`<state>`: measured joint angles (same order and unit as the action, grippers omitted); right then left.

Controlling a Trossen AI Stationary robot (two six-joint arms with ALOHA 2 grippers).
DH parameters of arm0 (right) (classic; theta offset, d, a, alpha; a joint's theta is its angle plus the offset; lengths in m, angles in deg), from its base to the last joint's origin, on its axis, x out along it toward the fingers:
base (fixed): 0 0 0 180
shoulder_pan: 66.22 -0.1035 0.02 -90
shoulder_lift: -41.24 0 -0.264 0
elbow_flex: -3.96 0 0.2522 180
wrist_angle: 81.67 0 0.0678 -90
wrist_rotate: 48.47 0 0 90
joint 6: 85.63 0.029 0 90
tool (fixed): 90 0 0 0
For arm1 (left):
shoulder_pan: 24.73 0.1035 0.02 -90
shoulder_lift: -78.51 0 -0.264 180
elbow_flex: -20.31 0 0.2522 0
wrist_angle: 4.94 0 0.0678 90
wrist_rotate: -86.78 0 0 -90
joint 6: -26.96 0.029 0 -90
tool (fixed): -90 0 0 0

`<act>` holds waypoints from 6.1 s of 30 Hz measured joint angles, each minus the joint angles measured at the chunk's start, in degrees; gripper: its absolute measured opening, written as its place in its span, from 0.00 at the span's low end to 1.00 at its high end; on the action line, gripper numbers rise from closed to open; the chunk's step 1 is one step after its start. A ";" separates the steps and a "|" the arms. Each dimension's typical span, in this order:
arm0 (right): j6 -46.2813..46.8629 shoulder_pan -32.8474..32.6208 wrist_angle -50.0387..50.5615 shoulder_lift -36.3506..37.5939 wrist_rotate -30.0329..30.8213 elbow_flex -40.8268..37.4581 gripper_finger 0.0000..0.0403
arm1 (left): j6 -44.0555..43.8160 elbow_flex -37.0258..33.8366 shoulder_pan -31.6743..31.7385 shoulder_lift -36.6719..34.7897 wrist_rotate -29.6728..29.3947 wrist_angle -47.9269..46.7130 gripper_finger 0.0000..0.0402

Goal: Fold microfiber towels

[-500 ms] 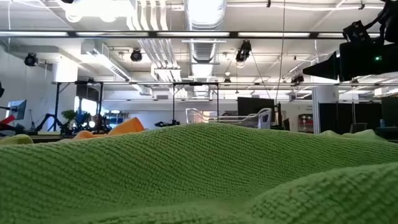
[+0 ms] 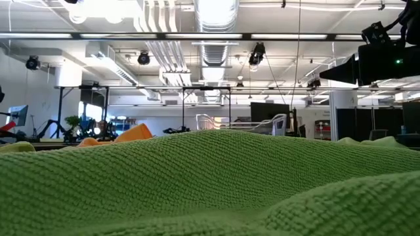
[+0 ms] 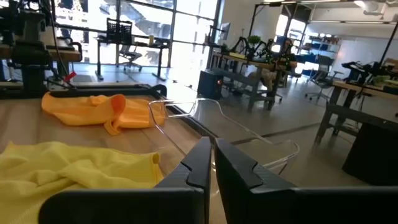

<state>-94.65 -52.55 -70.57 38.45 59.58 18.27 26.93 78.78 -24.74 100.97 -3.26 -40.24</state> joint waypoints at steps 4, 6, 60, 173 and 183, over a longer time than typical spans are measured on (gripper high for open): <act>0.00 0.00 -0.02 0.00 0.00 -0.01 0.04 | 0.01 0.02 -0.01 0.01 0.00 0.01 0.00; 0.00 0.00 -0.02 0.02 0.00 0.00 0.04 | 0.00 0.02 -0.02 0.02 0.00 0.01 0.00; 0.00 -0.02 0.00 0.00 0.00 -0.01 0.04 | 0.02 0.02 -0.02 0.02 0.00 0.02 0.00; 0.00 -0.04 0.00 0.02 0.00 0.01 0.04 | 0.37 0.02 -1.57 47.16 -5.01 15.50 0.37; 0.00 -0.04 -0.02 0.02 0.00 0.00 0.04 | -1.18 0.00 -6.69 58.35 -5.43 13.53 0.37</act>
<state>-94.65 -52.59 -70.59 38.47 59.58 18.27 25.74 78.78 -31.43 159.32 -8.69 -26.72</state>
